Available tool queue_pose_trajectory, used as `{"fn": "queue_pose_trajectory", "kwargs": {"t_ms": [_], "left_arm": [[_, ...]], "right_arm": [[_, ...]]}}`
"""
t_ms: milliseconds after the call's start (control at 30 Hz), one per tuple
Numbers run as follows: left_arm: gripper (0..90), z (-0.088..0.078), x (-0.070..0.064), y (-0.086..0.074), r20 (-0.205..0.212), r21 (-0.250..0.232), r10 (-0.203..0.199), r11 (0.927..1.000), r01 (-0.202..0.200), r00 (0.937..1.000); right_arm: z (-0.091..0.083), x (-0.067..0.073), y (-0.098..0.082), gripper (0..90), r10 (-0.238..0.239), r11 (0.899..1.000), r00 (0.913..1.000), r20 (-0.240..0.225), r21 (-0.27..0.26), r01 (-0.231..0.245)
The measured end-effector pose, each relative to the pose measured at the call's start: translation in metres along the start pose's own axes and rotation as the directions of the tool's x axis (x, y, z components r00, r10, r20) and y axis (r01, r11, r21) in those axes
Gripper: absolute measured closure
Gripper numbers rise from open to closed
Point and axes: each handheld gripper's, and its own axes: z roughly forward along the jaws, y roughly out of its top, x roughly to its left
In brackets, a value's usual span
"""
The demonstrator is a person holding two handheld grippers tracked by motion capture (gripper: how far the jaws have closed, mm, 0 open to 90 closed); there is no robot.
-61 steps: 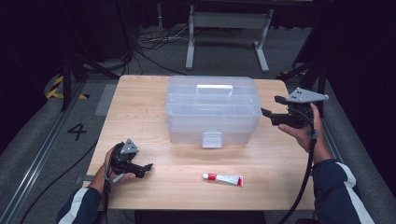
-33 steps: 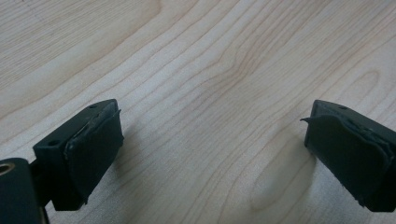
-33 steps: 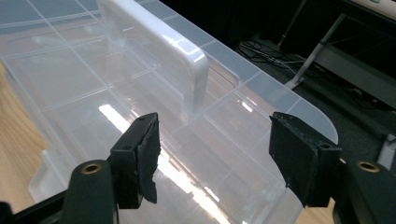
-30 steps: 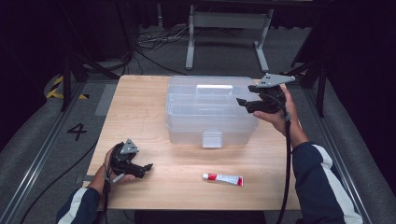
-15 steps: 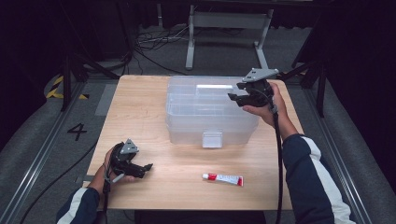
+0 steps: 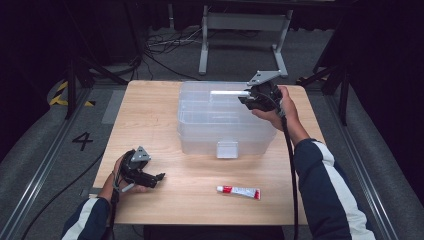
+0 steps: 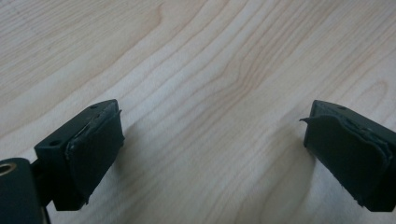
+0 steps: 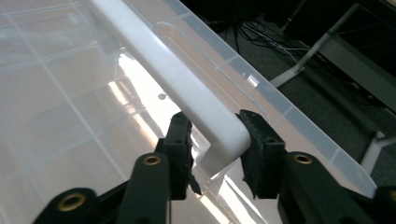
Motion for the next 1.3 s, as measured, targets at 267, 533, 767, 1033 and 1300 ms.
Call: {"fn": "queue_pose_trajectory", "kwargs": {"t_ms": [267, 533, 767, 1033, 1300], "left_arm": [[15.9, 0.022, 0.010, 0.033, 0.044, -0.047, 0.014, 0.9988, -0.012, 0.9989], [15.6, 0.043, 0.010, 0.079, 0.114, -0.175, 0.061, 0.9837, -0.040, 0.9916], [12.3, 0.048, 0.008, 0.093, 0.131, -0.213, 0.072, 0.9762, -0.043, 0.9887], [3.7, 0.051, 0.017, 0.095, 0.132, -0.181, 0.049, 0.9832, -0.025, 0.9900], [5.8, 0.039, 0.021, 0.094, 0.152, -0.177, 0.041, 0.9842, -0.014, 0.9875]], "right_arm": [[0.004, 0.001, 0.003, 68.1, -0.015, 1.000, 0.9995, 0.028, 0.017, 0.014], [0.004, 0.002, 0.003, 69.2, -0.039, 0.999, 0.9982, 0.045, 0.030, 0.038], [0.005, 0.002, 0.002, 69.4, -0.033, 0.999, 0.9987, 0.040, 0.020, 0.033], [0.008, 0.010, 0.006, 70.3, -0.059, 0.998, 0.9976, 0.037, 0.014, 0.059], [0.009, 0.018, 0.008, 70.6, -0.079, 0.997, 0.9963, 0.034, -0.004, 0.079]]}}
